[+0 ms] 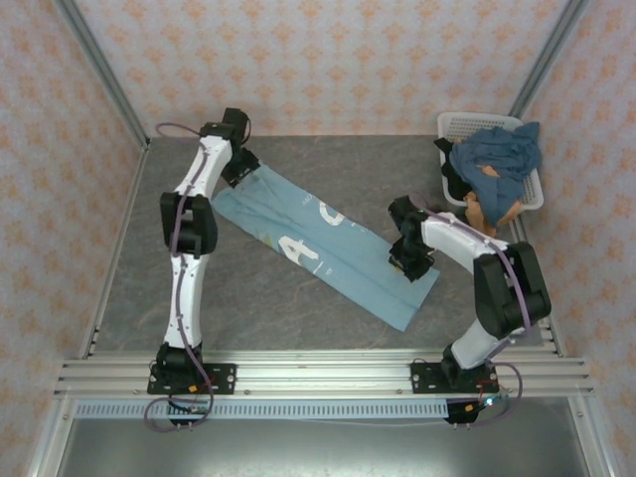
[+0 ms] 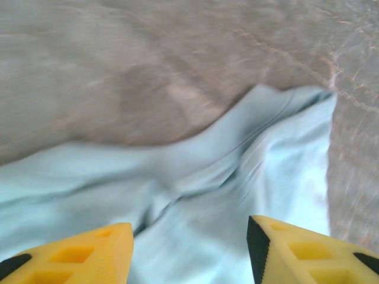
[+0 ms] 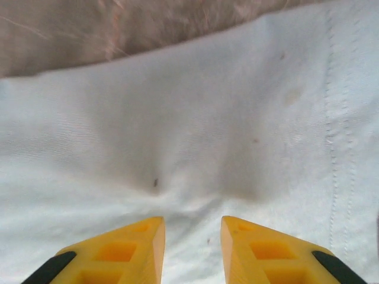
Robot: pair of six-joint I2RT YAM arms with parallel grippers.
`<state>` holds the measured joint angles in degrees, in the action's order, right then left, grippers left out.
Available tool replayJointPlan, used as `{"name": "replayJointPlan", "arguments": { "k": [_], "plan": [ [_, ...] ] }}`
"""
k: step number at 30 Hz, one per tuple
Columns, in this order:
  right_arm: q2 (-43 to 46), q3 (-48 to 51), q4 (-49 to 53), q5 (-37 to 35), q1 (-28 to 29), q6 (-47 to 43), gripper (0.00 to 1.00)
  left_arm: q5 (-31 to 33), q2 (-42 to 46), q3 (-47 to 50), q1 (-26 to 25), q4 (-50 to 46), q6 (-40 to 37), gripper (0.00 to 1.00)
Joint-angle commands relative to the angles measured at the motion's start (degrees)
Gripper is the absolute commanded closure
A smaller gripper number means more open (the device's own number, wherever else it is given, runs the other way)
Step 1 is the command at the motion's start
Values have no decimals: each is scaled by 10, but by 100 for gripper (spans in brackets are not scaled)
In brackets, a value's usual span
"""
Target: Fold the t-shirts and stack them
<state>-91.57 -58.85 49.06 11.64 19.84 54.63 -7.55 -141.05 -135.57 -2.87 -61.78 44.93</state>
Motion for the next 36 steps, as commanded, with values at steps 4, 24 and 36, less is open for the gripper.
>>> {"name": "replayJointPlan", "arguments": {
  "k": [4,24,36],
  "plan": [
    [4,-58,-19,-38,-1,-127,68,-23,244,282,5,73,32,47],
    [-167,-120,5,-45,13,-221,69,-89,139,424,-63,211,178,66],
    [-100,50,-141,78,71,50,69,-135,-81,62,-88,171,147,63]
  ]
}}
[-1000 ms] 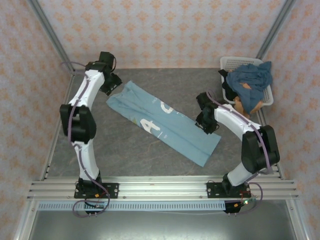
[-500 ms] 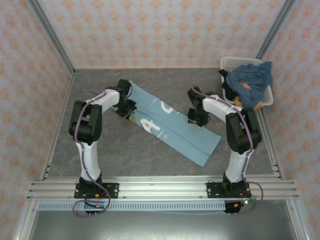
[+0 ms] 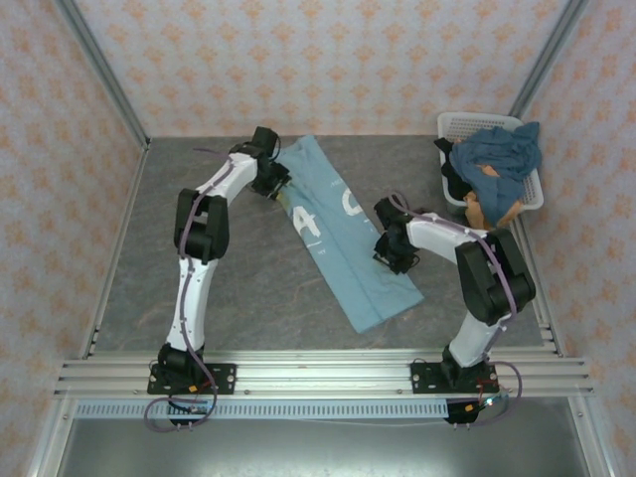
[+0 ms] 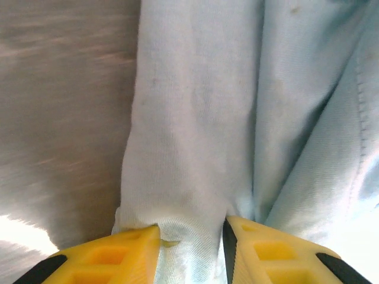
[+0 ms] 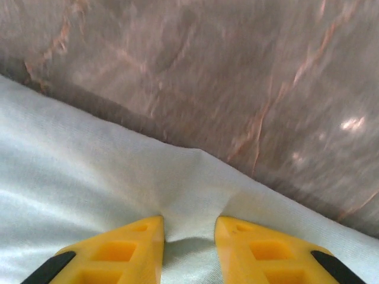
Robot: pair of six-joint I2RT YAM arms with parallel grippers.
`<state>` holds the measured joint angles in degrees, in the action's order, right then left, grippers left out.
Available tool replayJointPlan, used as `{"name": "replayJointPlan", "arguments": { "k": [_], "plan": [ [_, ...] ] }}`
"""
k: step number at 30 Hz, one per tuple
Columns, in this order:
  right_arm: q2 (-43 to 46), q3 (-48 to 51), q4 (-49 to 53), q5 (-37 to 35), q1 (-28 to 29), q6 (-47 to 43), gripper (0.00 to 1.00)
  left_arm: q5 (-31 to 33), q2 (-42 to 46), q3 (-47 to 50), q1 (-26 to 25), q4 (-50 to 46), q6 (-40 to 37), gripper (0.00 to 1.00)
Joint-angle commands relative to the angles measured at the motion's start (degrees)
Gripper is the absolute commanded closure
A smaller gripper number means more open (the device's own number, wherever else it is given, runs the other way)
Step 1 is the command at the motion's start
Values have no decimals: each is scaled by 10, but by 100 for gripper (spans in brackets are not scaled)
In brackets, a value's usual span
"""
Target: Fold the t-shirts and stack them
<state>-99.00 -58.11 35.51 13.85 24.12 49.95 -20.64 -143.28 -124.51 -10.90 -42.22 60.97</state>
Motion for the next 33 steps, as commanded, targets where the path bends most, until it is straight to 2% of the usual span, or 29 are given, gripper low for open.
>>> {"name": "replayJointPlan", "arguments": {
  "k": [1,7,10,13,15,17,19,21,25,30,33],
  "plan": [
    [-25,39,-9,59,34,109,69,-12,-75,-75,-10,-23,-9,63],
    [-35,3,-3,80,74,186,68,-34,-170,-239,-16,-30,9,63],
    [-43,-14,-11,90,91,216,68,-39,-184,-273,-15,-28,16,62],
    [-42,-39,21,76,92,216,68,-23,-165,-285,-15,-49,-11,56],
    [-25,-50,41,58,91,209,67,13,-129,-284,-15,-80,-51,50],
    [-4,-62,68,37,86,196,65,78,-66,-267,-19,-120,-105,45],
    [20,-70,98,10,82,174,60,102,20,-166,-22,-102,-131,42],
    [50,-60,108,-10,71,147,55,89,113,-20,-23,-51,-124,42],
    [112,-3,85,-3,34,50,51,27,264,232,-34,-27,-114,42],
    [165,61,89,56,10,-64,47,-96,407,506,-109,-13,-109,42],
    [170,95,81,101,9,-99,46,-147,464,640,-181,52,-55,40]
  ]
}}
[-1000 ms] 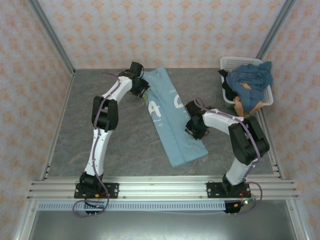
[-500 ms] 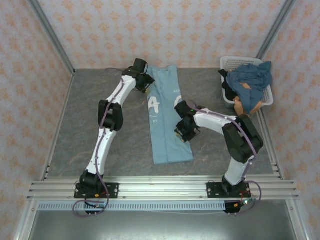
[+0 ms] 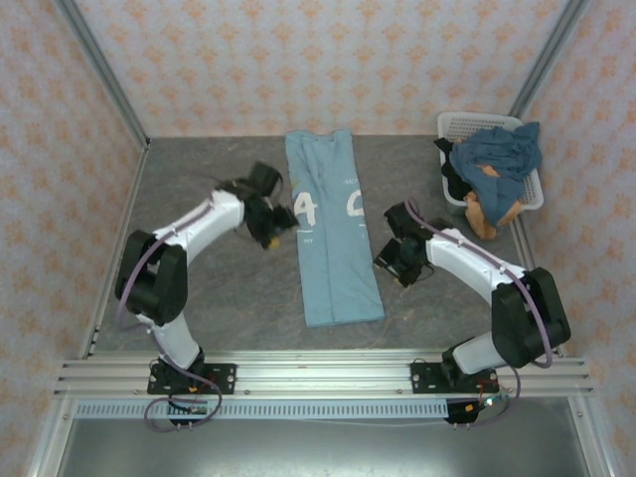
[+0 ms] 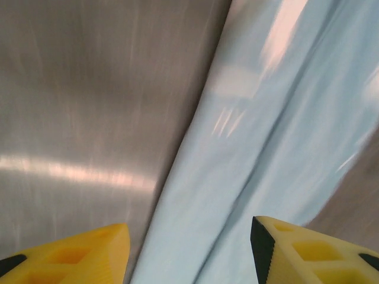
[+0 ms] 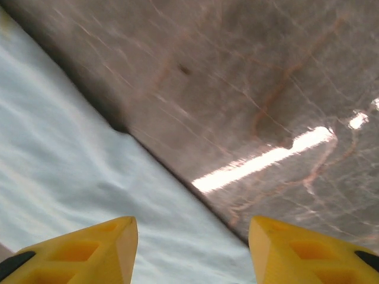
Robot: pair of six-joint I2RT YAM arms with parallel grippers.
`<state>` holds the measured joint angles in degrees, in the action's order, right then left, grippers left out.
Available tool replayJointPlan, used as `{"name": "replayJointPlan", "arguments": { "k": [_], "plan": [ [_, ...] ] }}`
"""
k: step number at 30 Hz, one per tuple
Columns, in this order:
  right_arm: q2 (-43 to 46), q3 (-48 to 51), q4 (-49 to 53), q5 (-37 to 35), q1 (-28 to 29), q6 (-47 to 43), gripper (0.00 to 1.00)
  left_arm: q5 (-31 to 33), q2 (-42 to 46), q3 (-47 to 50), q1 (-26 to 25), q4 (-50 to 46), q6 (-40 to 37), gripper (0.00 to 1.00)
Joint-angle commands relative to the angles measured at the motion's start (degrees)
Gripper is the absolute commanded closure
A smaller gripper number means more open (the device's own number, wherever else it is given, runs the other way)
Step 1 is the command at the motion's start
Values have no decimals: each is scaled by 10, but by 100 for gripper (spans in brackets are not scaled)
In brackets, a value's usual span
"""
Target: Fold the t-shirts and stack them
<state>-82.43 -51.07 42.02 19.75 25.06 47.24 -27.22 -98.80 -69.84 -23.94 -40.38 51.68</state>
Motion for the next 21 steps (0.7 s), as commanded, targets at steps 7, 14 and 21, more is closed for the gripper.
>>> {"name": "replayJointPlan", "arguments": {
  "k": [7,14,21],
  "plan": [
    [-36,62,-24,92,-1,-104,46,-95,36,207,-167,157,159,38],
    [-62,67,-23,115,-1,-119,48,-97,5,201,-204,183,190,47],
    [-47,78,-10,137,8,-110,49,-89,11,184,-217,72,160,49]
  ]
}}
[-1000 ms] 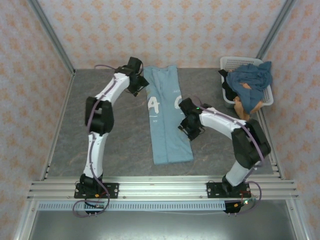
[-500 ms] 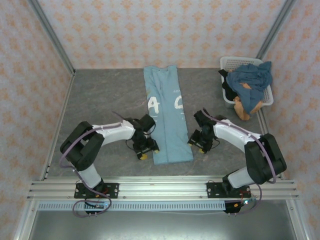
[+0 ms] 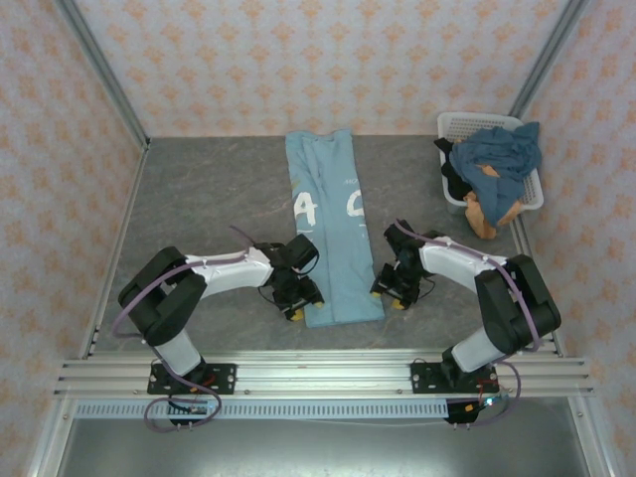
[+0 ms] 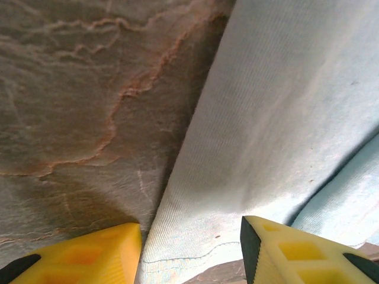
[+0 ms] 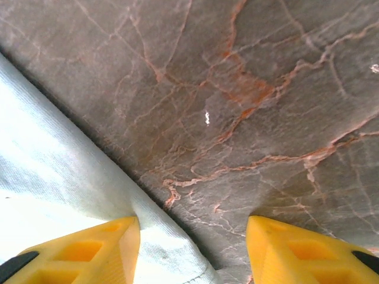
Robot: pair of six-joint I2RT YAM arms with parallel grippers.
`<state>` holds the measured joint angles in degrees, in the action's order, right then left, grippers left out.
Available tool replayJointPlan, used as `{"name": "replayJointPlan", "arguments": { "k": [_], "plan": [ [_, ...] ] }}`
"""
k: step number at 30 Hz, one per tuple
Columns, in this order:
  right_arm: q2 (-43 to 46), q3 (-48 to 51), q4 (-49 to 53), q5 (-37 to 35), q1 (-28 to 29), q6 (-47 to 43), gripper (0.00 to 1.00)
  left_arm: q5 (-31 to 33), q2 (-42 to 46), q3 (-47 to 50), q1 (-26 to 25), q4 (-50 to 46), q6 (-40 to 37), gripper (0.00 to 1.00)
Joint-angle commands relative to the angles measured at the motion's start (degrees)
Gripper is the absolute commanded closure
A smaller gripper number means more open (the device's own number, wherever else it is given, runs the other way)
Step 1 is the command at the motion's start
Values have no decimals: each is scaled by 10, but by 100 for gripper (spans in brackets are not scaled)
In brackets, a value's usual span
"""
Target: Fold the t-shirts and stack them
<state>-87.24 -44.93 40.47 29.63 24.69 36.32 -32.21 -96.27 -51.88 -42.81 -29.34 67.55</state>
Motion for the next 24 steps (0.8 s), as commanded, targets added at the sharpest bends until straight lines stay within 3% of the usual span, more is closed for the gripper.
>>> {"name": "replayJointPlan", "arguments": {
  "k": [1,9,15,19,24],
  "plan": [
    [9,15,13,37,17,3,49,-43,-9,4,-33,-45,2,48],
    [49,27,32,19,38,28,46,-69,-16,-30,-75,-86,-9,46],
    [26,27,16,12,41,25,47,-22,-36,-45,-63,-100,-33,50],
    [20,15,18,11,42,24,48,16,-9,-60,-46,-113,-38,47],
    [4,18,5,16,48,28,56,19,9,-50,-41,-115,-42,46]
  ]
}}
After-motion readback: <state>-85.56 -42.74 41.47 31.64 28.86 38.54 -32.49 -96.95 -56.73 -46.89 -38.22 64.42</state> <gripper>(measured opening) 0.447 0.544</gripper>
